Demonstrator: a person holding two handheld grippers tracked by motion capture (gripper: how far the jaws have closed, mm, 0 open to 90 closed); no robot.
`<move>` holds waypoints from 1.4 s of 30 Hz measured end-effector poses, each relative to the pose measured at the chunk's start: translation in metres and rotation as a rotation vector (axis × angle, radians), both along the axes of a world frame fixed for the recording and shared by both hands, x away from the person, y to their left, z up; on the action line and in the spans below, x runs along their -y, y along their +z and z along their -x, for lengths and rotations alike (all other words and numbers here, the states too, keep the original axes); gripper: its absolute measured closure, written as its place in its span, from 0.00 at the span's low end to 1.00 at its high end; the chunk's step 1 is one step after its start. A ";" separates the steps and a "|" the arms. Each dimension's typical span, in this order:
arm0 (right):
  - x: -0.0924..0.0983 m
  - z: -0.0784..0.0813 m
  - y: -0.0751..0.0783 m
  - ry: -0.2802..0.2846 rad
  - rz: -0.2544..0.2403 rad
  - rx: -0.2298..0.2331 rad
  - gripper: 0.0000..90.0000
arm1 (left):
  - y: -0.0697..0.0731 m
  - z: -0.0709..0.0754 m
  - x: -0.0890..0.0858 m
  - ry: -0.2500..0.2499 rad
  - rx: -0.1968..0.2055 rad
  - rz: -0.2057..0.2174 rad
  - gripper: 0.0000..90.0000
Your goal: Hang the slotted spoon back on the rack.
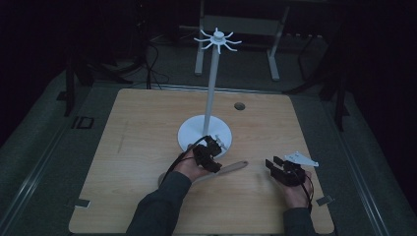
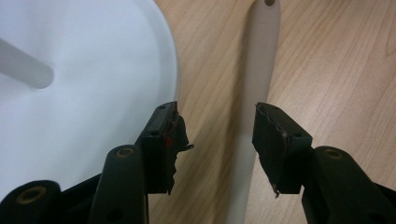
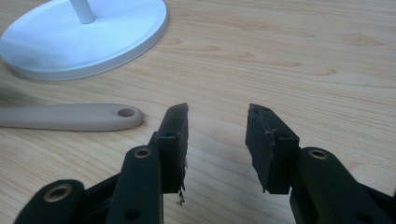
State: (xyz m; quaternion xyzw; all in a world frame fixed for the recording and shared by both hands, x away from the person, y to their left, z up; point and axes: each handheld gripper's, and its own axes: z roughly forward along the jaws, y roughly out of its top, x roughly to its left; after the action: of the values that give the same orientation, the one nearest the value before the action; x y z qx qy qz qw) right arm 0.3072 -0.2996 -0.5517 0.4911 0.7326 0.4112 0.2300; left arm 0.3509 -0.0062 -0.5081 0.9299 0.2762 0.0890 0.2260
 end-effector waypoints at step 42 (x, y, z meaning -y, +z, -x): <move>0.002 0.001 0.000 -0.005 -0.013 0.017 0.64 | -0.029 -0.013 0.035 -0.077 -0.202 -0.141 0.77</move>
State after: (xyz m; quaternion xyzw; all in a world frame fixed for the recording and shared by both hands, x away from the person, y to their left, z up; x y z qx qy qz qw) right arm 0.3066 -0.3017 -0.5516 0.4910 0.7268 0.4194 0.2340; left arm 0.3641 -0.0408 -0.5374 0.9576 0.2546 0.0055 0.1345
